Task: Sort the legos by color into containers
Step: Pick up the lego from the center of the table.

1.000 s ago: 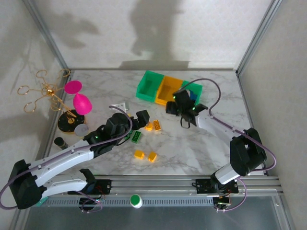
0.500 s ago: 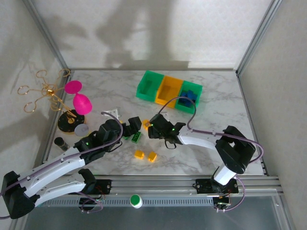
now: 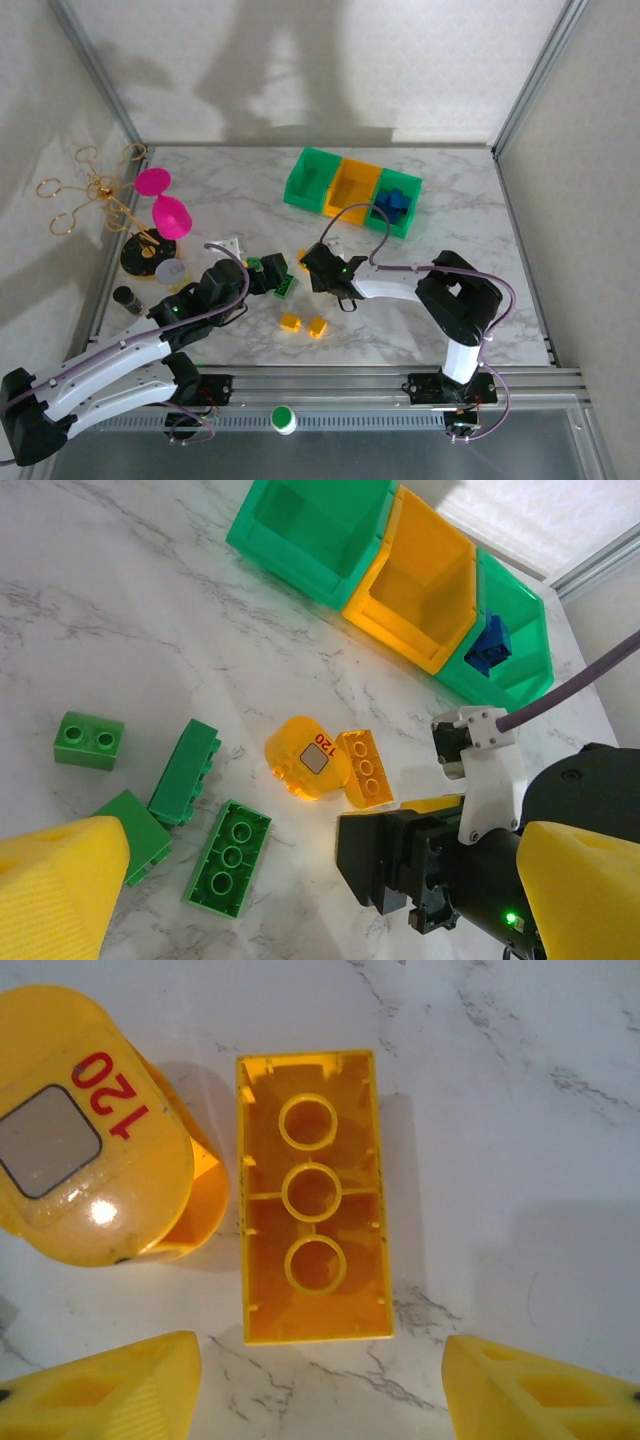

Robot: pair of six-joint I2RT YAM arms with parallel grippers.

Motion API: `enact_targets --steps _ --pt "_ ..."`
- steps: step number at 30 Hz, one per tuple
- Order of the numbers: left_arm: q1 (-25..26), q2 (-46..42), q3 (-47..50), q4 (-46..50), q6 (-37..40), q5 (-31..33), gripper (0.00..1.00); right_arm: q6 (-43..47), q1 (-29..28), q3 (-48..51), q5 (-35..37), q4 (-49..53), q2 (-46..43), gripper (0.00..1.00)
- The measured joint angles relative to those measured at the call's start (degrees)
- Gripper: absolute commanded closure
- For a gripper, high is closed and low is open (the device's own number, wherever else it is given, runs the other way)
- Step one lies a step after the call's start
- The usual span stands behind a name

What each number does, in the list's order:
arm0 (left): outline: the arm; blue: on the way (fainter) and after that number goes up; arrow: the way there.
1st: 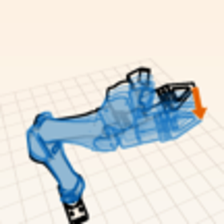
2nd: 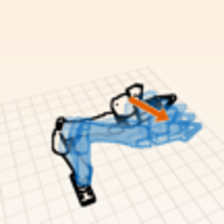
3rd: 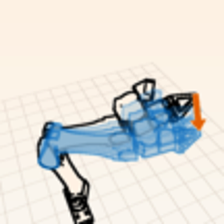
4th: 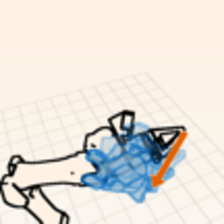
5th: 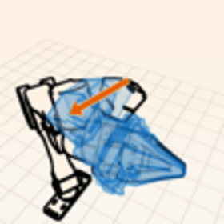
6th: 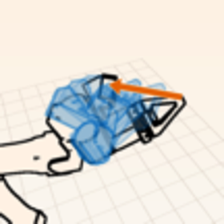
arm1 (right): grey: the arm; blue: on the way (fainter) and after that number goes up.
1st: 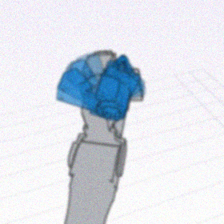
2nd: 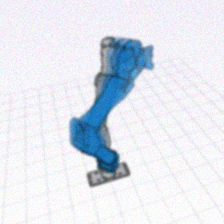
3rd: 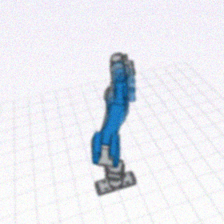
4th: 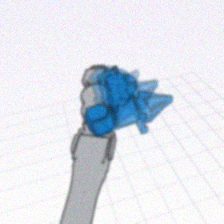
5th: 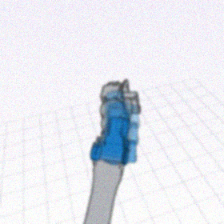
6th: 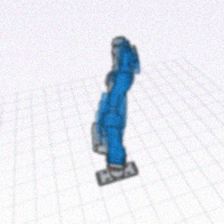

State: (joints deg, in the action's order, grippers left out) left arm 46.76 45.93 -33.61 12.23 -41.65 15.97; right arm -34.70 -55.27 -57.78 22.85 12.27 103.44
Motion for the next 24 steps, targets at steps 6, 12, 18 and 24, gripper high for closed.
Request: enact_targets --steps 6,12,18,24 --pt "0.0 0.4 0.2 -0.2 -0.2 0.3 0.0 1.6 0.1 -2.3 0.1 -0.7 1.7 0.43" --pt "0.0 1.4 0.2 -0.2 -0.2 0.4 0.0 2.5 0.7 -2.5 0.1 -1.0 1.7 0.49" --pt "0.0 1.6 0.2 -0.6 -0.2 0.4 0.0 2.9 1.6 -2.5 0.1 -1.2 2.6 0.54" --pt "0.0 1.9 0.2 -0.8 -0.2 0.4 0.0 3.2 1.7 -2.6 0.1 -1.4 3.0 0.57"
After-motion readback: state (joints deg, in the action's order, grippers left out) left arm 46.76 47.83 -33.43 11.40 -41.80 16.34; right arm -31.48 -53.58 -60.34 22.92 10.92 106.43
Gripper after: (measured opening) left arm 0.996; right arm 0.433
